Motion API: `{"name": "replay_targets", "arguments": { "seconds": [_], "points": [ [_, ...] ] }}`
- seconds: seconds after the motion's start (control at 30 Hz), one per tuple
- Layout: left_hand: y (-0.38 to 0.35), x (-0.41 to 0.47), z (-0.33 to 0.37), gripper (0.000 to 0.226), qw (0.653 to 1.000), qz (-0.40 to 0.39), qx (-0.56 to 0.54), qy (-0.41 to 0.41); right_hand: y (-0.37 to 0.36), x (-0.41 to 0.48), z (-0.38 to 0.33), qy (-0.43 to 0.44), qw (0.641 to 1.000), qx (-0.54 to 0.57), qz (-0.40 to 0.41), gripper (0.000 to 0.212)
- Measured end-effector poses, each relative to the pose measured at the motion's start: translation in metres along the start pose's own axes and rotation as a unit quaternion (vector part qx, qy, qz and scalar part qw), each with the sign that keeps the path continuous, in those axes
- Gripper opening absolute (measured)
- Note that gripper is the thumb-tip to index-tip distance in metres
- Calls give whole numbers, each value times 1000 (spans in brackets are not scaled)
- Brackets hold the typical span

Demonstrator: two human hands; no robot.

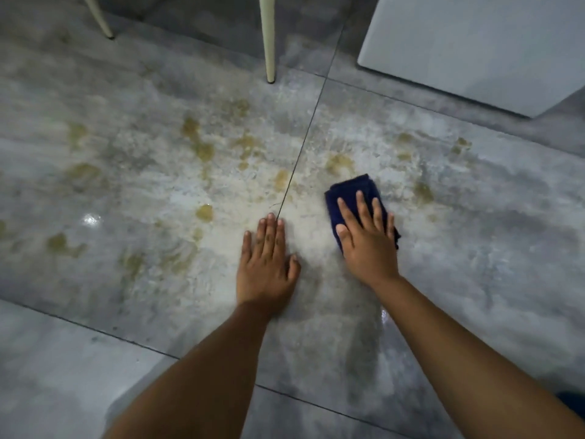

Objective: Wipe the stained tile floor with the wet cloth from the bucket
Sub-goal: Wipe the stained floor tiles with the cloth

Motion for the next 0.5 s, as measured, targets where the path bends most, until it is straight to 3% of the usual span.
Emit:
{"name": "replay_targets", "arguments": {
  "seconds": [0.07,0.27,0.4,0.5],
  "points": [
    [1,0,-5,71,1000,-2,11,4,-6,-14,-10,-8,1000,-1,0,51],
    [-13,-3,12,63,999,-40,1,9,-14,24,-78,125,991,-21,-43,50],
    [-9,-4,1,61,999,-35,-8,15,-4,64,-54,67,998,3,-21,50],
    [-10,-15,-1,61,999,-36,9,36,-10,34,-29,26,999,9,-21,50]
  ]
}}
Point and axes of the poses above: each hand's wrist, its own x-axis towards the middle knuckle, its own y-axis out of the back of the hand, z = x × y, the point moved 9 cm from there along x, towards the middle knuckle, and after that the axes turned 5 degrees about -y, right-handed, at the moved point
